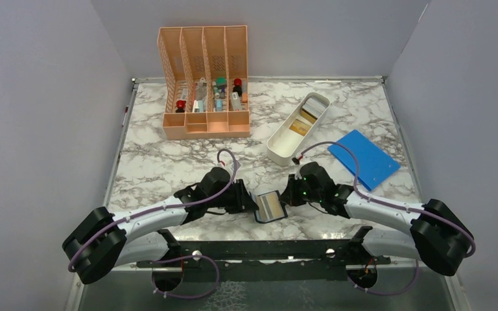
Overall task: Put the credit cards into the card holder
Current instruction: Close the card holder at the center of the board.
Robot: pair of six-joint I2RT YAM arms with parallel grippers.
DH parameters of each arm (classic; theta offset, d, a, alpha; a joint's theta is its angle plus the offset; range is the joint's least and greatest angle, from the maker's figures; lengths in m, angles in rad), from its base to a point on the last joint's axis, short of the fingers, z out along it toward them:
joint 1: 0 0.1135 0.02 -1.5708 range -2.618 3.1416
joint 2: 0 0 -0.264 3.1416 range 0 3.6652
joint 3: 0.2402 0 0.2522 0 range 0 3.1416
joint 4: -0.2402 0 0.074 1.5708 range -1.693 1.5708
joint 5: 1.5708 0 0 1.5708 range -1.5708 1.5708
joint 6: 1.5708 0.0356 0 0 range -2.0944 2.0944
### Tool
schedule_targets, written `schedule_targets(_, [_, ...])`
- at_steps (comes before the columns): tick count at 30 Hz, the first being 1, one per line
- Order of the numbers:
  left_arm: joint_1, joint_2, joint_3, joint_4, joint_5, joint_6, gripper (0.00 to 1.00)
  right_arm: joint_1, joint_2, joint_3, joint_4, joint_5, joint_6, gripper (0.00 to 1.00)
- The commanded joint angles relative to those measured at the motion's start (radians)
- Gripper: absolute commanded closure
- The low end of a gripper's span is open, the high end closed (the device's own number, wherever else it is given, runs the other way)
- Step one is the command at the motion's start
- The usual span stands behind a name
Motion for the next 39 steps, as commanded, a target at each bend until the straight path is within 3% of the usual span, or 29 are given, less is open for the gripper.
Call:
schedule_targets(1, [-0.004, 0.013, 0.040, 0.127, 0.062, 0.003, 0.68, 0.006, -0.031, -0.038, 0.111, -0.106, 0.068, 0.99])
schedule_targets(12, [-0.009, 0.177, 0.123, 0.221, 0.119, 0.040, 0.65, 0.006, -0.090, -0.066, 0.065, -0.032, 0.071, 0.99])
schedule_targets(24, [-0.008, 0.186, 0.169, 0.014, -0.067, 0.124, 0.64, 0.005, -0.103, -0.071, 0.051, -0.011, 0.071, 0.97])
schedule_targets(30, [-0.008, 0.224, 0.185, -0.022, -0.111, 0.156, 0.72, 0.005, -0.113, -0.066, 0.043, -0.016, 0.067, 0.97])
schedule_targets(33, [-0.009, 0.261, 0.202, -0.011, -0.097, 0.170, 0.73, 0.005, -0.117, -0.062, 0.036, -0.016, 0.067, 0.93])
schedule_targets(36, [-0.009, 0.297, 0.222, 0.000, -0.079, 0.180, 0.73, 0.005, -0.123, -0.054, 0.013, -0.006, 0.065, 0.80])
schedule_targets(39, [-0.008, 0.322, 0.236, 0.008, -0.068, 0.188, 0.74, 0.005, -0.136, -0.048, -0.016, 0.015, 0.063, 0.77])
